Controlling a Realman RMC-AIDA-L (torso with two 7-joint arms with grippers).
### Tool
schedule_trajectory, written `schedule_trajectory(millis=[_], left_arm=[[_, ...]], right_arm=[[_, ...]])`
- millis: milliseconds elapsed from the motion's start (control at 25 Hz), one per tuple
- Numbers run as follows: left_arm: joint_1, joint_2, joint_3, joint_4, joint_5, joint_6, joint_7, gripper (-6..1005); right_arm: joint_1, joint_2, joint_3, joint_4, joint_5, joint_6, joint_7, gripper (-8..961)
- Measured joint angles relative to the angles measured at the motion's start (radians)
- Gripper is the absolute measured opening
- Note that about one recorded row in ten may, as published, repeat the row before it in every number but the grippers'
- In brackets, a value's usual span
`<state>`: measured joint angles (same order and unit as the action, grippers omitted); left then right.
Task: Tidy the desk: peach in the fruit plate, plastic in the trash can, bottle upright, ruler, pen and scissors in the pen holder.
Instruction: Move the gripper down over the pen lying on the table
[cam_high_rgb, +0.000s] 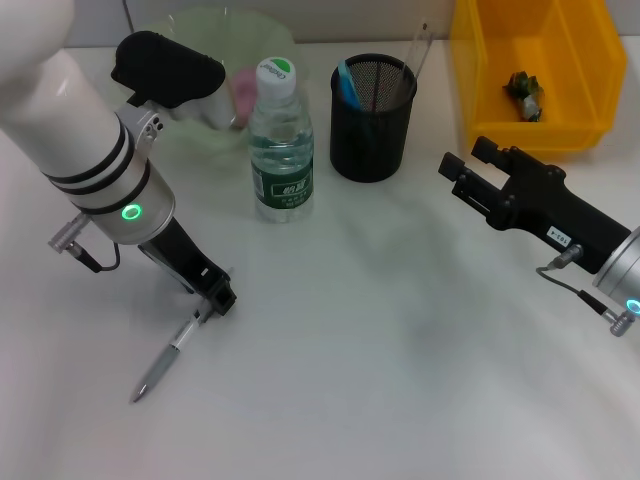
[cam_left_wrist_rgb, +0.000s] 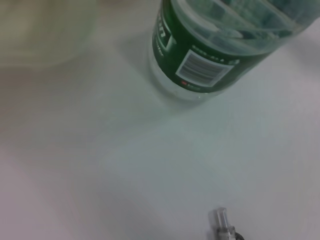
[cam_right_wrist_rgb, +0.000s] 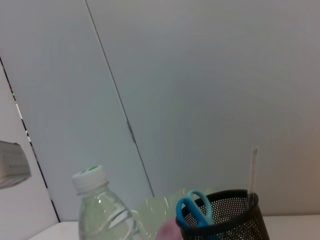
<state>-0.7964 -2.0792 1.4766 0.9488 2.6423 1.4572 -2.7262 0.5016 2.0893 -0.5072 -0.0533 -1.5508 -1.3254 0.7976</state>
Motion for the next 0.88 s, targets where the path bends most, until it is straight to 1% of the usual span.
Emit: schedule_trajectory(millis=[200,400,880], left_arm=[[-0.001,0.000,0.005,0.001,-0.001,-0.001,0.000,494],[-0.002,0.000,0.005,-0.001,-0.002,-0.004,0.002,496],[-0.001,-0.002,0.007,-0.001,-0.007,-0.017,0.022,403]], right_arm=[[0.001,0.000,0.009,0.000,0.000,0.000,0.000,603],[0.001,0.000,0.011,0.001,0.000,0.000,0.000,603],[0.012,0.000,0.012,0.002,0.000,0.014,0.000,604]])
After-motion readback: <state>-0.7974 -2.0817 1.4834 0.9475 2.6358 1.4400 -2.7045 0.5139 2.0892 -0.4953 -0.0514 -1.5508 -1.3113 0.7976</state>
